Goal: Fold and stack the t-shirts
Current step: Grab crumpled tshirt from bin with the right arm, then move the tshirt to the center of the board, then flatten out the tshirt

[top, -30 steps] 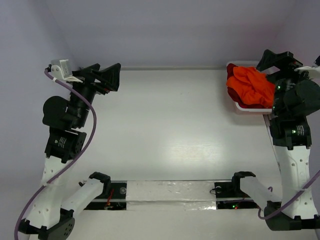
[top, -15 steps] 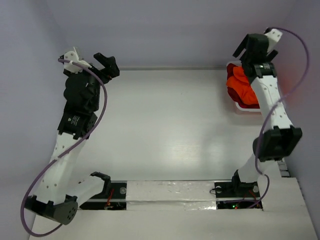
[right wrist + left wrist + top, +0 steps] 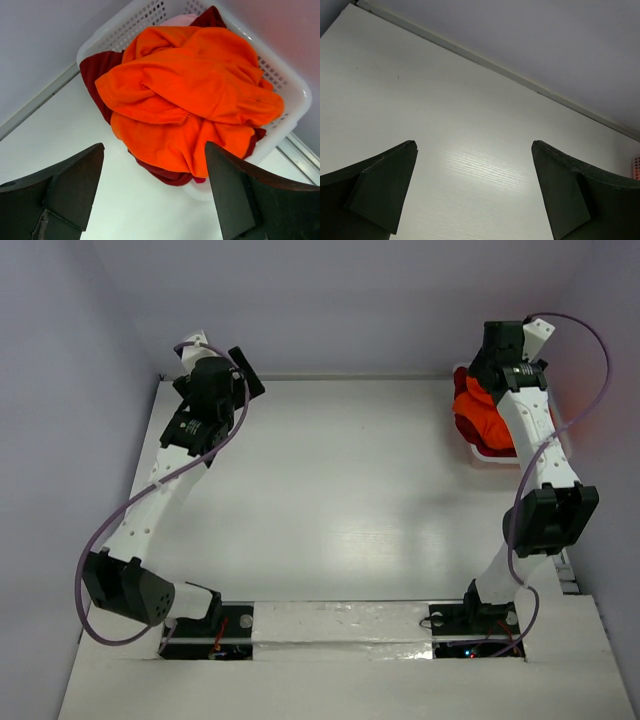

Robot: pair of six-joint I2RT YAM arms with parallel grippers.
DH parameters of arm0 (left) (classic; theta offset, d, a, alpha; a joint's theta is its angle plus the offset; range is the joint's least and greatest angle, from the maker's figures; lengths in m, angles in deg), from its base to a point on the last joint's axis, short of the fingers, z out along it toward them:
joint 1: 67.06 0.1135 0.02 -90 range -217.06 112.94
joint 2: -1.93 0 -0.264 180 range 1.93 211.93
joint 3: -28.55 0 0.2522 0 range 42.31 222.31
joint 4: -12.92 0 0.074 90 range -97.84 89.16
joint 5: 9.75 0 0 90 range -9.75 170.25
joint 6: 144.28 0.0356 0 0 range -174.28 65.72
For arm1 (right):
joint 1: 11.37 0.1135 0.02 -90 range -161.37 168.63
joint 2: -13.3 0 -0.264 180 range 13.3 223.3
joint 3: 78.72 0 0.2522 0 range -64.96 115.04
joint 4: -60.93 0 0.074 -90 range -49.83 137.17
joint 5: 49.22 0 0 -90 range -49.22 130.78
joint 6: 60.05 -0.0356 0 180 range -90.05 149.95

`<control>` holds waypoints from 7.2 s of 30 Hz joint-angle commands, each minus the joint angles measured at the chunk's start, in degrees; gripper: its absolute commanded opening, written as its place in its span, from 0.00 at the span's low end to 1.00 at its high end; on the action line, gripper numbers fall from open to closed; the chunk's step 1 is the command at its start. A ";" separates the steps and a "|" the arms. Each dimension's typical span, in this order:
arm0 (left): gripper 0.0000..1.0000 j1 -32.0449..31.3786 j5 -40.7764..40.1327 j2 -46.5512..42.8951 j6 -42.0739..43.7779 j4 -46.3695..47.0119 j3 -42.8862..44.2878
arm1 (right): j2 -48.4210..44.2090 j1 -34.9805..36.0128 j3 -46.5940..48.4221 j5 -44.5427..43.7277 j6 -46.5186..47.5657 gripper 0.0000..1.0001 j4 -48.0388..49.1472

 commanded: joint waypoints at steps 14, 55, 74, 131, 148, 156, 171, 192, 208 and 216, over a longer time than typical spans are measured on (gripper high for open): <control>0.99 0.00 -0.57 -0.52 1.62 -3.17 7.16 | 13.60 0.11 12.31 9.50 -0.84 0.84 -6.24; 0.99 0.00 -3.65 -2.10 3.38 -5.37 12.62 | 18.98 -7.09 15.23 10.30 -5.40 0.82 -8.72; 0.99 0.00 -4.88 -2.98 4.17 -4.93 12.26 | 17.92 -8.15 13.48 8.01 -7.25 0.74 -8.63; 0.99 0.00 1.36 -3.07 -0.66 -1.50 1.80 | -2.81 -4.20 18.67 28.13 3.90 0.00 -3.54; 0.99 0.00 6.36 -8.34 -5.32 3.94 -11.11 | -29.79 12.86 13.83 39.89 13.49 0.00 -2.92; 0.99 0.00 9.62 -11.68 -7.17 8.16 -19.63 | -36.92 12.86 14.27 55.18 11.83 0.00 -3.88; 0.99 0.00 9.89 -22.75 -9.63 13.17 -30.36 | -29.64 37.10 11.63 53.81 18.06 0.00 -14.52; 0.99 0.00 26.57 -25.57 -9.10 13.08 -34.22 | -23.82 42.04 22.71 37.82 17.18 0.00 -15.49; 0.99 0.00 53.82 -25.05 -14.02 40.23 -54.35 | -22.68 42.04 25.87 34.47 16.66 0.00 -14.87; 0.99 0.00 59.63 -14.86 -27.45 67.90 -61.55 | -22.95 42.04 27.98 35.61 15.86 0.00 -14.69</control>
